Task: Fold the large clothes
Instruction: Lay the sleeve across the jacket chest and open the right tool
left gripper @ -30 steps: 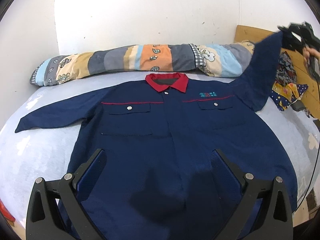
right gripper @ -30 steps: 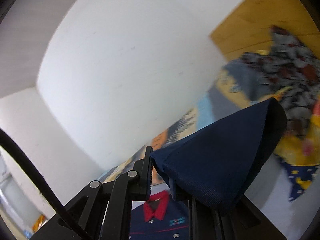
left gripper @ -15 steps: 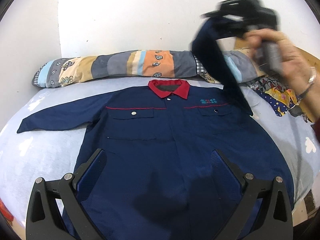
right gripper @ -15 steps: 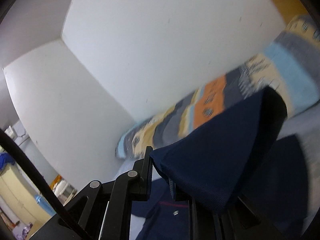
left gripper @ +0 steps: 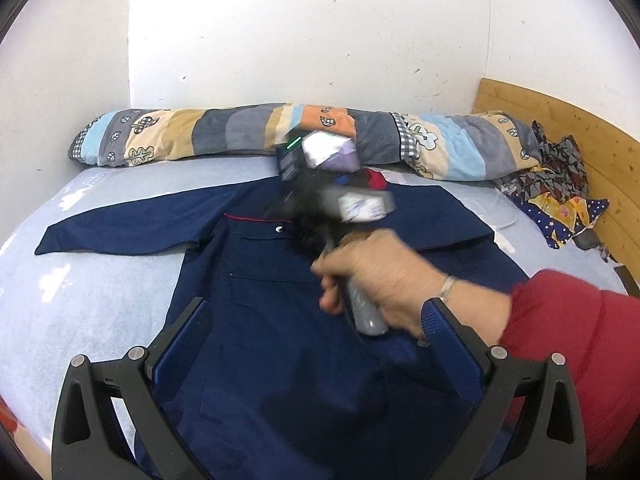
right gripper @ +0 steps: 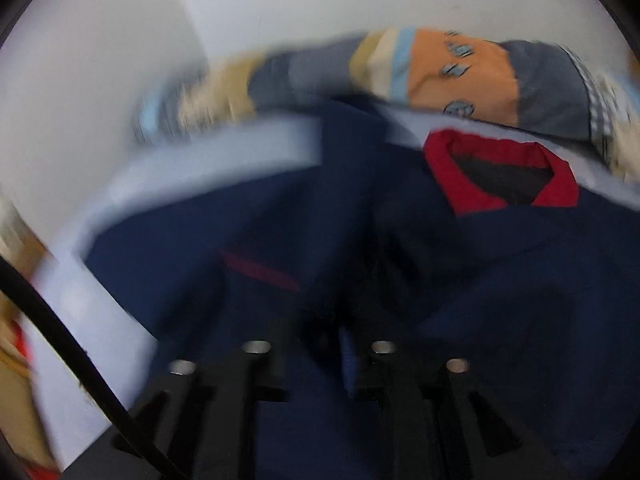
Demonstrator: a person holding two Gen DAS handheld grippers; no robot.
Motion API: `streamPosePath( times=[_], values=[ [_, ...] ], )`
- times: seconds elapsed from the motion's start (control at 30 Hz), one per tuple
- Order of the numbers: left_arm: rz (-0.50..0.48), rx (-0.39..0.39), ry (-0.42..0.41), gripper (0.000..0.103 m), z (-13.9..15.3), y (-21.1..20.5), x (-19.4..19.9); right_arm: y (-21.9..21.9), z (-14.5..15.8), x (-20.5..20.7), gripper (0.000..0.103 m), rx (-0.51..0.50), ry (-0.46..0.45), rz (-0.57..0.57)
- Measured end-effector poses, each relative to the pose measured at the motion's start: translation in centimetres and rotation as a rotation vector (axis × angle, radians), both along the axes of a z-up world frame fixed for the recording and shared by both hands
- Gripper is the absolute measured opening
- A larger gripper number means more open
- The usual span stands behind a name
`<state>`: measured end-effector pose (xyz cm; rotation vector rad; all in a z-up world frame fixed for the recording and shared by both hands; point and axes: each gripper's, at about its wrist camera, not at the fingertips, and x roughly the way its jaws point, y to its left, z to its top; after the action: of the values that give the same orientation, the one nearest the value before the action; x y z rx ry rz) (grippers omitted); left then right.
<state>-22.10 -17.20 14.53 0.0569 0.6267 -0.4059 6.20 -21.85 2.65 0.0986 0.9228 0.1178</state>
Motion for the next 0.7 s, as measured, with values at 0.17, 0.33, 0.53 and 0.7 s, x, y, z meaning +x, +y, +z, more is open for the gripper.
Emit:
streamPosePath(
  times=[0.17, 0.33, 0.53, 0.7],
  values=[
    [-0.009, -0.003, -0.003, 0.103, 0.1, 0.0, -0.1, 4.9, -1.2, -2.1, 0.086, -0.191, 0.035, 0.252],
    [0.000, -0.008, -0.002, 0.103, 0.3, 0.0, -0.3, 0.5, 3.6, -4.3, 0.088, -0.017, -0.104, 0.205],
    [-0.012, 0.002, -0.008, 0.103, 0.3, -0.3, -0.4, -10.8, 3.8, -2.1, 0.091, 0.038, -0.059, -0.134],
    [-0.019, 0.009, -0.010, 0.103, 0.1, -0.5, -0.6, -16.5, -0.4, -1.9, 0.091, -0.005, 0.065, -0.265]
  ],
)
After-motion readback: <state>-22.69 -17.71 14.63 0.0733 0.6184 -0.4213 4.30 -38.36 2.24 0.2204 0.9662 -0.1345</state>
